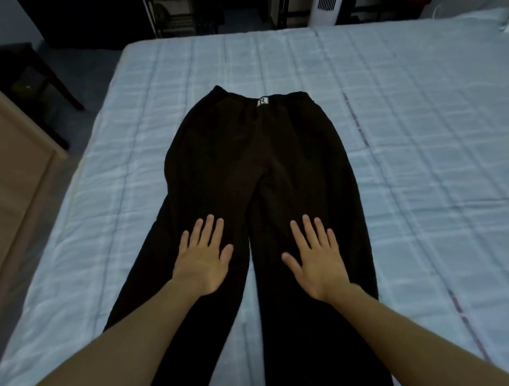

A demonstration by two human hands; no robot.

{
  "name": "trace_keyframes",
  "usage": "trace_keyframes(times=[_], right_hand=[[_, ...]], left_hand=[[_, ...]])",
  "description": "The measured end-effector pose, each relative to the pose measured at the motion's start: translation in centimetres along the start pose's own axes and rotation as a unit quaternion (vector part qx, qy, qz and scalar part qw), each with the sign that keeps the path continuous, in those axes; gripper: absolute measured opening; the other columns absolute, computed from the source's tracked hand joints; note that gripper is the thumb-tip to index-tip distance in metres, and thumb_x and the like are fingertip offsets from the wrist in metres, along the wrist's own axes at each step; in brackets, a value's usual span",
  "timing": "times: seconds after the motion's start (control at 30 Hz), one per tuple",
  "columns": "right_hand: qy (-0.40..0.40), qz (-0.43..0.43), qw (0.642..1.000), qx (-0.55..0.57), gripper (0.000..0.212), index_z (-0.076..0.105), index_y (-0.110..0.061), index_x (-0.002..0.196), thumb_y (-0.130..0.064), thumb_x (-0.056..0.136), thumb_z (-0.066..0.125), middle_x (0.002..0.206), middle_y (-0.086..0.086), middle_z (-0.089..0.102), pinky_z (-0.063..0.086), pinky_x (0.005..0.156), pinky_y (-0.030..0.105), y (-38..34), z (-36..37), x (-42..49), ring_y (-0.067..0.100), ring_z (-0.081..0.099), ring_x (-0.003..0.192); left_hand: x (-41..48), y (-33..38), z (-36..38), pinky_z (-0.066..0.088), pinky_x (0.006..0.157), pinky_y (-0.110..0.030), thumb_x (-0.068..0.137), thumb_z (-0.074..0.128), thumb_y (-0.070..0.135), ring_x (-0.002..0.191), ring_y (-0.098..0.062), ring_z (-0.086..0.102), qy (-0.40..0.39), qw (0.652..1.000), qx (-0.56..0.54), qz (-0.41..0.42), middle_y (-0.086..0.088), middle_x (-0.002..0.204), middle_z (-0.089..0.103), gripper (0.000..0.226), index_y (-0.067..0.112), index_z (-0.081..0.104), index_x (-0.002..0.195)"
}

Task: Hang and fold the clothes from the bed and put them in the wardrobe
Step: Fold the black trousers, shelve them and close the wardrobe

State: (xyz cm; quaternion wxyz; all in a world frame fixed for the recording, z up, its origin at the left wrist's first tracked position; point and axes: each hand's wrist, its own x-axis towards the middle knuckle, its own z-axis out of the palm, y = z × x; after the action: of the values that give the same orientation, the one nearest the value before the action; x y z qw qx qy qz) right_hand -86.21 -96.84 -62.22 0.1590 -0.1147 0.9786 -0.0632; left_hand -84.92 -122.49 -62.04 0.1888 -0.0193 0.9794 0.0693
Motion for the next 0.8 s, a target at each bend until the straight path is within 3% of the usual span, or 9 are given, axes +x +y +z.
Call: trace_keyframes(times=[0.1,0.2,0.3,0.4,0.47,0.57,0.63,0.7,0.8], right_hand=[[0.004,-0.012,1.0,0.008,0.08,-0.009,-0.029,0.156,-0.071,0.087,-0.012,0.163,0.005,-0.015,-0.004,0.122,0.047,-0.5,2.2,-8.0,0.026,-0.018,0.15],[-0.005,-0.018,1.0,-0.004,0.072,-0.001,-0.028,0.157,-0.065,0.096,0.006,0.165,0.007,-0.01,0.003,0.121,0.048,-1.2,4.8,-15.8,0.028,-0.013,0.151],[-0.027,-0.015,0.999,-0.018,0.072,0.012,-0.023,0.158,-0.064,0.098,0.014,0.165,0.011,0.005,0.01,0.117,0.049,-2.2,6.9,-23.0,0.031,0.001,0.152],[-0.079,-0.018,0.997,-0.018,0.081,0.027,-0.02,0.155,-0.072,0.093,0.023,0.162,0.014,0.022,0.017,0.112,0.051,-3.5,7.9,-28.6,0.034,0.015,0.149],[-0.104,-0.036,0.994,-0.028,0.099,0.034,-0.017,0.152,-0.084,0.079,0.036,0.159,0.016,0.029,0.02,0.109,0.052,-4.1,8.3,-31.3,0.035,0.021,0.146],[-0.124,-0.046,0.991,-0.037,0.128,0.039,-0.015,0.15,-0.099,0.054,0.037,0.155,0.018,0.036,0.02,0.107,0.053,-4.6,8.5,-33.9,0.037,0.023,0.144],[-0.127,-0.054,0.99,-0.036,0.138,0.029,-0.017,0.154,-0.103,0.046,0.036,0.16,0.021,0.023,0.012,0.11,0.055,-4.7,8.8,-34.8,0.038,0.009,0.147],[-0.133,-0.081,0.987,-0.051,0.141,0.005,-0.022,0.157,-0.101,0.046,0.041,0.162,0.024,-0.007,-0.005,0.112,0.058,-5.3,8.7,-35.4,0.04,-0.016,0.146],[-0.161,-0.109,0.975,-0.108,0.132,-0.028,-0.021,0.15,-0.078,0.07,0.06,0.146,0.019,-0.043,-0.016,0.114,0.059,-6.2,7.9,-36.0,0.042,-0.039,0.136]], left_hand=[[-6.7,-1.0,1.8,-0.008,0.121,-0.048,0.077,-0.017,0.068,0.149,-0.017,-0.022,-0.009,1.0,0.02,0.01,0.005,0.16,-0.026,0.087,0.027,-0.019,0.154],[-14.4,-2.6,4.9,-0.007,0.12,-0.05,0.08,-0.018,0.076,0.149,-0.018,-0.021,-0.001,0.999,0.027,0.021,0.005,0.161,-0.024,0.089,0.028,-0.016,0.155],[-22.7,-4.1,8.1,0.001,0.119,-0.053,0.088,0.008,0.08,0.152,-0.023,-0.004,-0.021,0.998,0.055,0.014,0.0,0.167,-0.002,0.09,0.025,0.003,0.159],[-29.5,-5.4,10.1,0.025,0.108,-0.063,0.08,0.043,0.076,0.149,-0.025,0.018,-0.029,0.997,0.071,-0.002,-0.002,0.164,0.02,0.097,0.022,0.022,0.157],[-32.7,-6.3,10.8,0.039,0.097,-0.067,0.064,0.059,0.069,0.146,-0.026,0.025,-0.031,0.997,0.074,-0.009,-0.001,0.162,0.026,0.106,0.024,0.028,0.155],[-35.6,-7.8,11.4,0.045,0.091,-0.066,0.047,0.074,0.053,0.142,-0.024,0.033,-0.022,0.996,0.084,-0.004,0.001,0.159,0.033,0.114,0.029,0.035,0.153],[-36.6,-8.3,11.5,0.048,0.089,-0.063,0.053,0.078,0.041,0.137,-0.026,0.038,0.007,0.997,0.083,0.002,-0.001,0.154,0.041,0.106,0.028,0.038,0.151],[-37.0,-8.2,11.7,0.051,0.086,-0.059,0.058,0.079,0.028,0.13,-0.03,0.045,0.04,0.996,0.085,-0.006,-0.005,0.148,0.049,0.096,0.022,0.042,0.147],[-36.9,-7.4,11.8,0.052,0.081,-0.057,0.045,0.091,0.013,0.124,-0.036,0.05,0.034,0.993,0.11,-0.037,-0.01,0.145,0.051,0.108,0.017,0.049,0.145]])
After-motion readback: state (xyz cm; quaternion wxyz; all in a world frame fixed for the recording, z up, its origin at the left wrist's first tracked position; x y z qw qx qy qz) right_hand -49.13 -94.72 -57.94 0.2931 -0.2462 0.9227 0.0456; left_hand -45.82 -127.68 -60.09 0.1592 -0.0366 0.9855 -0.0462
